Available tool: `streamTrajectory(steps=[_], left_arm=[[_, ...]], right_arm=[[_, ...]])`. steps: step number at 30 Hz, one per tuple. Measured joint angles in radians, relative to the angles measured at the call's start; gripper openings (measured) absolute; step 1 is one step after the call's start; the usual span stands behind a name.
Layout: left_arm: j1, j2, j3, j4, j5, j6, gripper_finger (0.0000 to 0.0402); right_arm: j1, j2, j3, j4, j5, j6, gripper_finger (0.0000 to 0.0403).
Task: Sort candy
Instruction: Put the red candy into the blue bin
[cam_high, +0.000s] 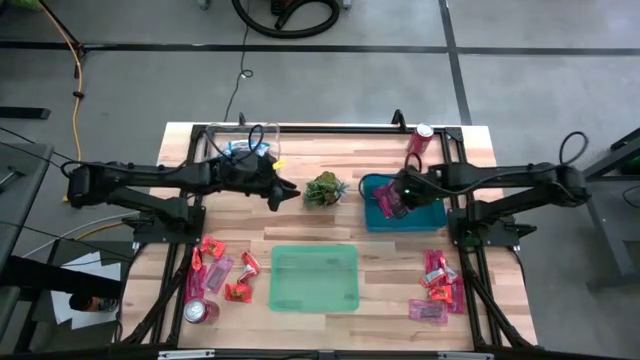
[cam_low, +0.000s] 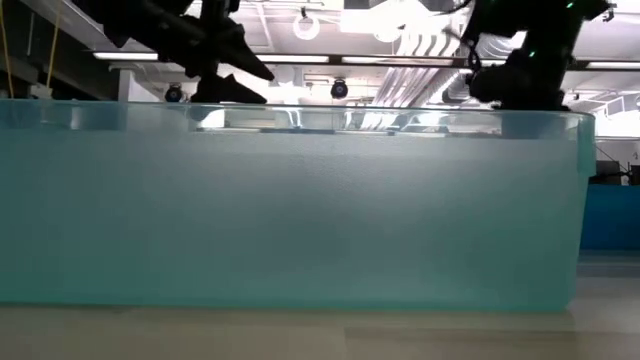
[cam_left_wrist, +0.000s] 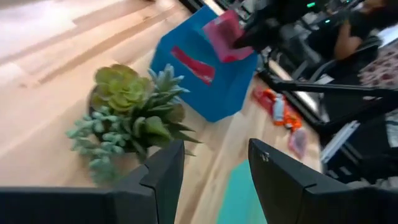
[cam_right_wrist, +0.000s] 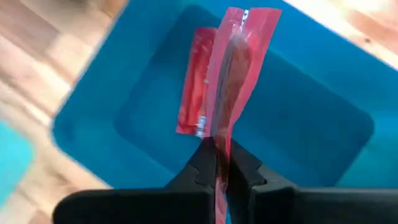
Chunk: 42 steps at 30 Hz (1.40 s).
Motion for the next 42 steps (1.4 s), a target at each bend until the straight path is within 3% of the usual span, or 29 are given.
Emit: streamTrajectory(steps=[6,11,17,21,25,28,37,42], left_arm=[[-0.034,-0.001,0.001,0.073,-0.002,-0.004,0.0166],[-0.05,-0.001,0.001,0.074,-0.002,-0.006,0.0165],[-0.055,-0.001,0.001,0.074,-0.002,-0.005,0.0165],[-0.055,-0.001,0.001,0.074,-0.002,-0.005,0.0165],[-0.055,-0.001,0.001,0.073,-0.002,-0.004,0.0165],[-0.055,-0.001,0.001,0.073,-0.002,-0.002,0.0165],[-0.055,-0.001,0.001,0.073,-0.007,0.022,0.0165],[-0.052,-0.001,0.001,0.073,-0.008,0.024,0.0165]], right_arm=[[-0.032,0.103,0.0,0.071,-0.01,0.005,0.0031],[-0.037,0.117,0.0,0.096,-0.048,0.002,0.0114],[-0.035,0.058,0.0,0.073,-0.18,-0.04,0.0218],[0.013,-0.03,0.0,0.015,-0.311,0.016,0.0244],[0.128,-0.092,0.0,0.002,-0.477,0.116,0.0246],[0.265,-0.101,0.0,0.044,-0.531,0.215,0.0246],[0.723,0.056,0.002,0.328,-0.496,0.471,0.0247],[0.9,0.224,0.085,0.248,-0.477,0.506,0.0247]])
